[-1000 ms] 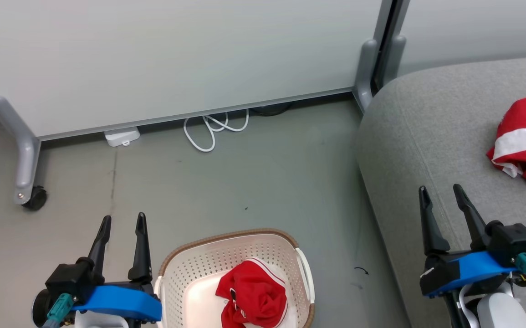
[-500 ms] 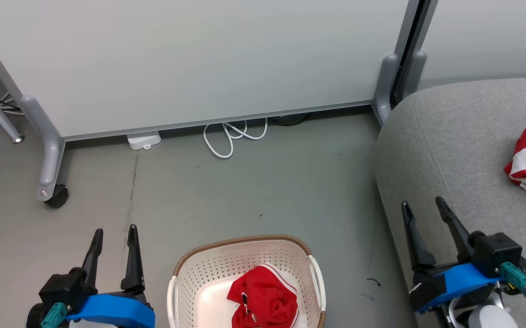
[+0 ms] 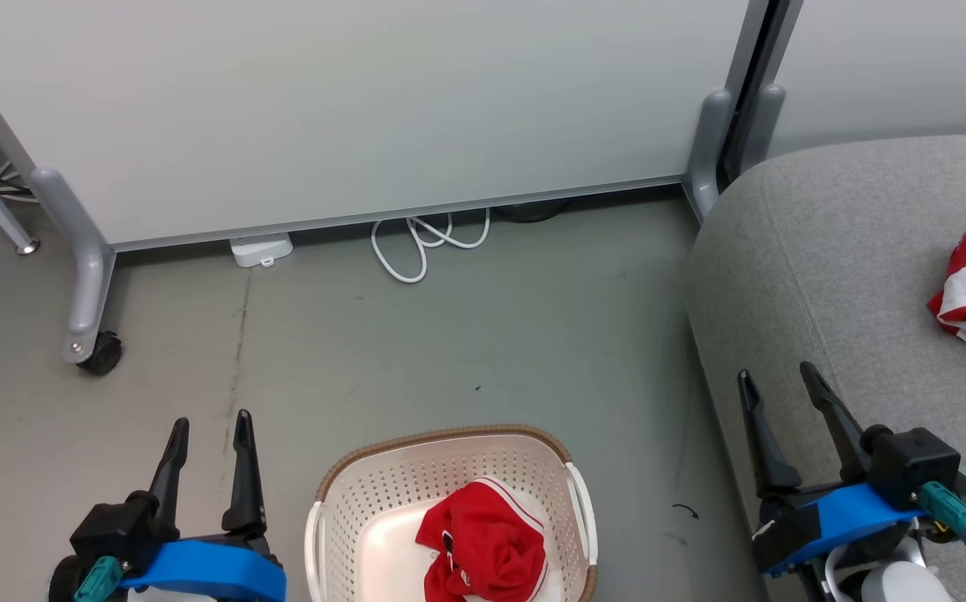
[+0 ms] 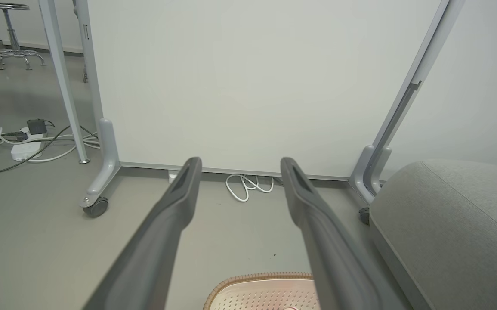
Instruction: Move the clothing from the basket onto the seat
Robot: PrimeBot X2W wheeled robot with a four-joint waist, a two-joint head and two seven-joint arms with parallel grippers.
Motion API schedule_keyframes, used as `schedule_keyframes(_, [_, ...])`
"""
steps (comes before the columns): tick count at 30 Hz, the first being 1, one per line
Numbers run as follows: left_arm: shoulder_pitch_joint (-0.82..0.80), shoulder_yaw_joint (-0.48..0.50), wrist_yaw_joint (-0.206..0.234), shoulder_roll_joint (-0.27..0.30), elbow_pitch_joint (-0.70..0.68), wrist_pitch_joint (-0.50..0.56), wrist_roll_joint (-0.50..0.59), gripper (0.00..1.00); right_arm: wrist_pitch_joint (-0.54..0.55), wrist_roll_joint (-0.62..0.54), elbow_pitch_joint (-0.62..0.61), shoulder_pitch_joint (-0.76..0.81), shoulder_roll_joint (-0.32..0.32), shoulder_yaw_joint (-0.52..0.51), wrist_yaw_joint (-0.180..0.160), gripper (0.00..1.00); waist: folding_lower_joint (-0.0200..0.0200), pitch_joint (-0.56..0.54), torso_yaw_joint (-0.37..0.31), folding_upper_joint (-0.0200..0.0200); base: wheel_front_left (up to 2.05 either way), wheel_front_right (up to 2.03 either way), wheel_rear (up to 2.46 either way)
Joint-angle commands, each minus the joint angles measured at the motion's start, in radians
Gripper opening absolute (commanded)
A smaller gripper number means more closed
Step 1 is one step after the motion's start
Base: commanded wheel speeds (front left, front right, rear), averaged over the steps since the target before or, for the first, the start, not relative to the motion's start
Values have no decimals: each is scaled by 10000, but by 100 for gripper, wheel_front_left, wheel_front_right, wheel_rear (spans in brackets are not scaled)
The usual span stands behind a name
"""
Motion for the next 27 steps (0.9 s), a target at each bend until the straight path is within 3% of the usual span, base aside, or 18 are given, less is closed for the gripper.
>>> schedule_keyframes(1, [-24, 16, -9, 14, -60, -48, 77, 100, -42, 79, -49, 47, 1, -9, 5, 100, 0, 11, -5, -1, 0, 0, 0])
schedule_keyframes(14, [-335, -250, -10, -16, 64, -48, 8, 100, -30, 145, -215, -232, 2, 190, 5, 100, 0, 500, -196, -1, 0, 0, 0])
schedule_keyframes(27, [-1804, -1331, -10, -134, 1686, -40, -404, 100, -25, 190, -807, -1047, 2, 495, 5, 100, 0, 2658, -958, -1, 0, 0, 0])
